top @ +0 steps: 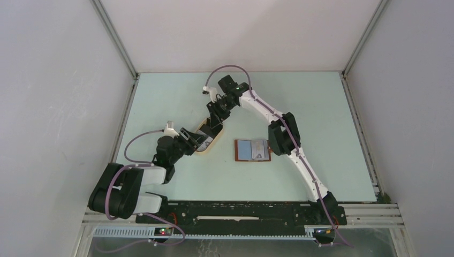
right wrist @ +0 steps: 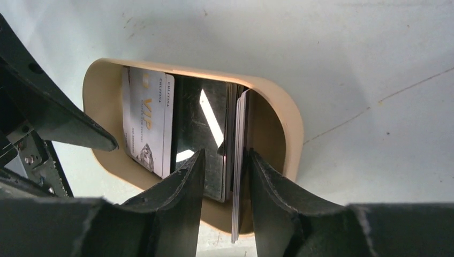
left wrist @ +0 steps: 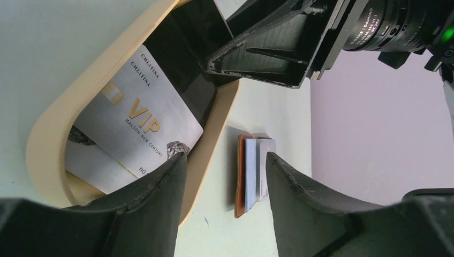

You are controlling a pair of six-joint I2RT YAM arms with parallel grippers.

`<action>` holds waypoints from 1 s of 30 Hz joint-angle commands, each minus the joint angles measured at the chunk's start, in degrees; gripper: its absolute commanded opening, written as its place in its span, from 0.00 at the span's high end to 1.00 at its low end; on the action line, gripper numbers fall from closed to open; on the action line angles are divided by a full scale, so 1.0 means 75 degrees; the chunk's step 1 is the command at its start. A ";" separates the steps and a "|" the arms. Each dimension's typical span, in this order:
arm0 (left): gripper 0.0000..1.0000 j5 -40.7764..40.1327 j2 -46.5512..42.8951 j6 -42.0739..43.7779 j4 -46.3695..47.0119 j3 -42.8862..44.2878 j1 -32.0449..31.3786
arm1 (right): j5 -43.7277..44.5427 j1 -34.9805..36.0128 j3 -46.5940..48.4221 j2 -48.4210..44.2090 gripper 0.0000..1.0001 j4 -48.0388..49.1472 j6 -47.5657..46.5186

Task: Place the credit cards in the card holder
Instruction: Pick up the credit card from the storage box.

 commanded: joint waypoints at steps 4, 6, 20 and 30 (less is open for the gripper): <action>0.39 0.0127 -0.0139 0.0044 0.0317 0.0068 0.0074 | 0.0085 0.0025 0.0386 0.0216 0.61 0.0218 0.0314; 0.38 0.0139 -0.0164 0.0045 0.0317 0.0049 0.0075 | -0.0143 -0.0032 0.0392 0.0186 0.66 0.0213 0.0383; 0.38 0.0096 -0.0622 0.0158 0.0012 -0.0146 0.0159 | -0.0812 -0.0383 0.0229 -0.0215 0.91 0.0479 0.0959; 0.38 0.0002 -0.1076 0.0383 -0.0562 -0.0121 0.0221 | -0.0958 -0.0418 0.0217 -0.0253 0.87 0.0567 0.1110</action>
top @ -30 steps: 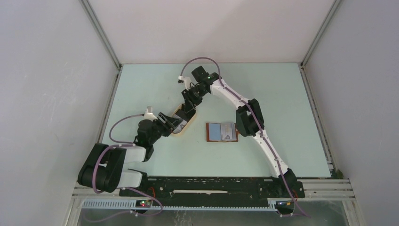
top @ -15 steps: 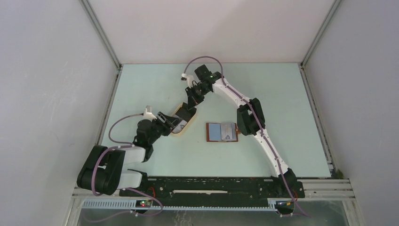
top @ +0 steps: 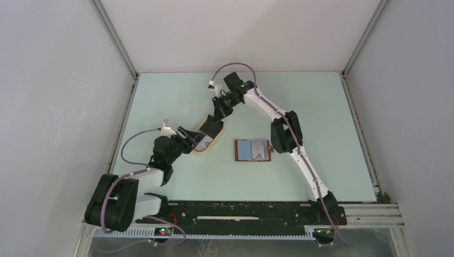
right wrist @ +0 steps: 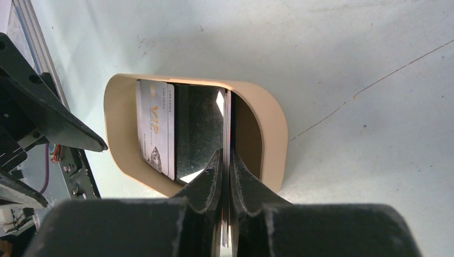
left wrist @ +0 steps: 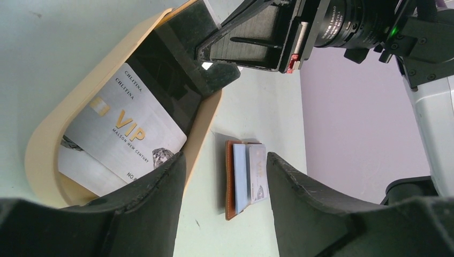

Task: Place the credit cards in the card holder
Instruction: Pick up the credit card from the storage box.

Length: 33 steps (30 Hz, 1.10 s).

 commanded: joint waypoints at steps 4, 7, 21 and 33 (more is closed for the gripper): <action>0.38 -0.0019 -0.0300 0.0307 -0.0241 -0.0116 0.0070 | -0.0447 -0.0048 0.0059 -0.0276 0.85 0.0224 0.0315; 0.38 -0.0041 -0.0337 0.0309 -0.0274 -0.0144 0.0081 | -0.0513 -0.0048 0.0052 -0.0194 0.83 0.0252 0.0361; 0.38 -0.0070 -0.0346 0.0327 -0.0289 -0.0170 0.0081 | -0.0756 -0.0173 -0.0006 -0.0147 0.79 0.0330 0.0527; 0.38 -0.0083 -0.0356 0.0320 -0.0289 -0.0192 0.0081 | -0.0809 -0.0253 -0.0017 -0.0136 0.78 0.0333 0.0584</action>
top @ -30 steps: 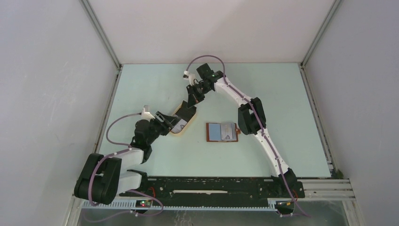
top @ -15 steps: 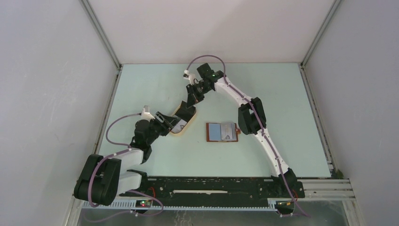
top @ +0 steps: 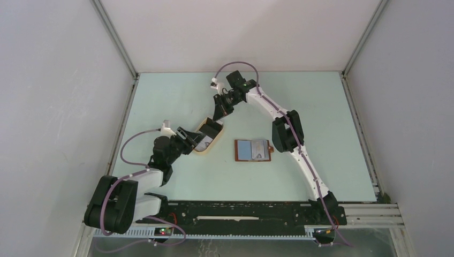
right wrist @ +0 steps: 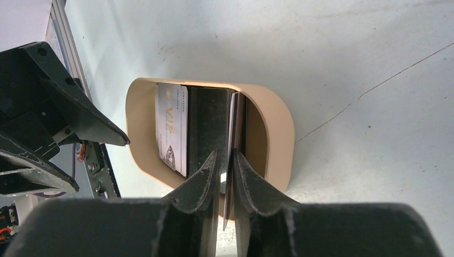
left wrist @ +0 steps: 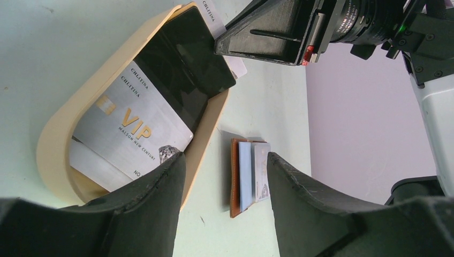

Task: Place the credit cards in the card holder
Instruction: Pick up the credit card from the storage box.

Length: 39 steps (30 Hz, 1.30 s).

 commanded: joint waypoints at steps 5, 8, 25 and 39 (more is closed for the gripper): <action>0.38 -0.0042 -0.0166 0.0207 0.0102 -0.0191 0.0052 | -0.0292 -0.0115 -0.0022 -0.0169 0.78 0.0149 0.0204; 0.38 -0.0042 -0.0196 0.0207 0.0102 -0.0188 0.0061 | -0.0319 -0.0140 -0.0026 -0.0170 0.78 0.0152 0.0226; 0.38 -0.0052 -0.0290 0.0224 0.0015 -0.0188 0.0064 | -0.0161 -0.0221 0.0015 -0.0288 0.96 0.0131 0.0159; 0.38 -0.0068 -0.0802 0.0398 -0.0388 -0.0172 0.0064 | 0.0651 -0.0222 0.0261 -0.1042 1.00 -0.0092 -0.0534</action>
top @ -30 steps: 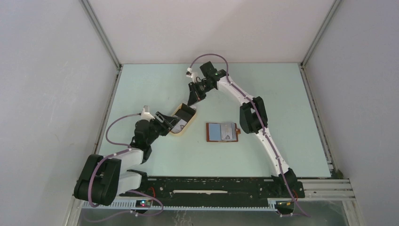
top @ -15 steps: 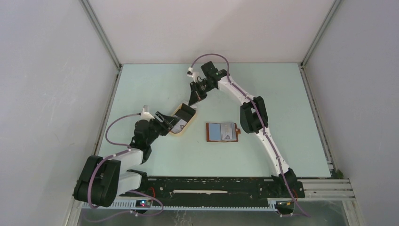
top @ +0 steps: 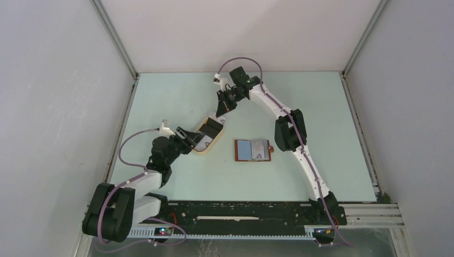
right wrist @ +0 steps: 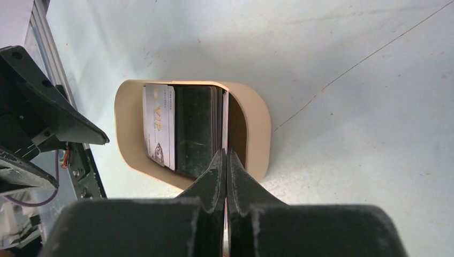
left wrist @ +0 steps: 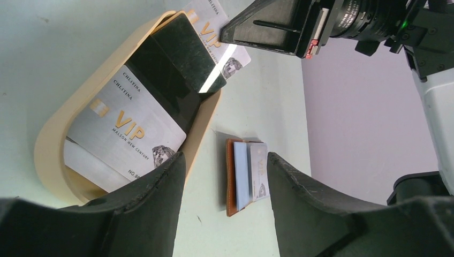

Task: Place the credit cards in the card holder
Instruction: Pick up the credit card from the storage box, then insert the credit card into the card holder.

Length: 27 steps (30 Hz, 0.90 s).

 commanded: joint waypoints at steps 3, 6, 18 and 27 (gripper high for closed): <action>0.38 -0.0065 -0.0487 0.0355 -0.0181 -0.0160 0.0052 | 0.0373 -0.0024 0.0385 -0.0913 1.00 -0.0129 -0.0476; 0.37 -0.0040 -0.0711 0.0434 -0.0284 -0.0164 0.0052 | 0.0449 -0.0036 0.0407 -0.1052 1.00 -0.0193 -0.0623; 0.23 0.0446 -0.2546 0.0534 -0.0308 -0.0424 0.0052 | -0.0121 -0.0100 -0.0709 -0.2678 1.00 -0.0585 -0.1643; 0.00 0.1220 -0.3702 0.0239 0.0050 -0.0682 0.0052 | -0.0641 -0.0100 -0.3252 -0.4852 1.00 -0.0499 -0.2060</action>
